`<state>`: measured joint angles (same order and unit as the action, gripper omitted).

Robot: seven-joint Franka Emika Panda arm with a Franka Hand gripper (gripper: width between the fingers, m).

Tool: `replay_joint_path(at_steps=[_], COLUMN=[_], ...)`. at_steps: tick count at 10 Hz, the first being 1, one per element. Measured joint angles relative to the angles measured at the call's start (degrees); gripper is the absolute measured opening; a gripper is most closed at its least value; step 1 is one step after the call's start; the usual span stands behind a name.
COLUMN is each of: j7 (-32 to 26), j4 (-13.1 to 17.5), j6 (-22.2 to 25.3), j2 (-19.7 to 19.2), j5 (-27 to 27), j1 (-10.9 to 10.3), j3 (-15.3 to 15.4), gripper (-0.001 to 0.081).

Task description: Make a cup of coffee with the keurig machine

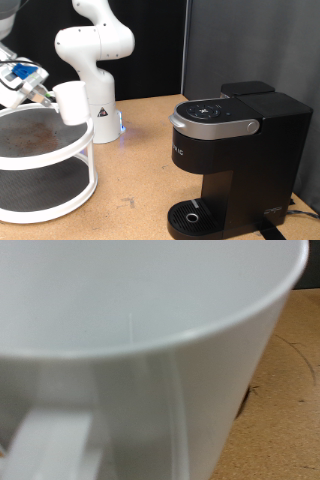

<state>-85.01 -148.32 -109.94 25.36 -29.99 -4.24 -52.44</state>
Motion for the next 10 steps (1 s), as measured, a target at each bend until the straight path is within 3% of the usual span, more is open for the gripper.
replay_joint_path(at_steps=[3, 5, 7, 10], j7=[6.7, 8.8, 9.4, 9.3], j4=[-2.1, -2.2, -1.8, -1.2], j6=[-12.9, -19.1, -19.6, -18.8], j2=[0.0, -0.7, -2.6, -4.0], j5=[-11.9, -16.0, -16.6, -16.7], j1=[-3.0, -5.9, -8.0, -8.3], j3=[5.9, 8.8, 10.3, 10.5], gripper=[0.0076, 0.0076, 0.0076, 0.0076])
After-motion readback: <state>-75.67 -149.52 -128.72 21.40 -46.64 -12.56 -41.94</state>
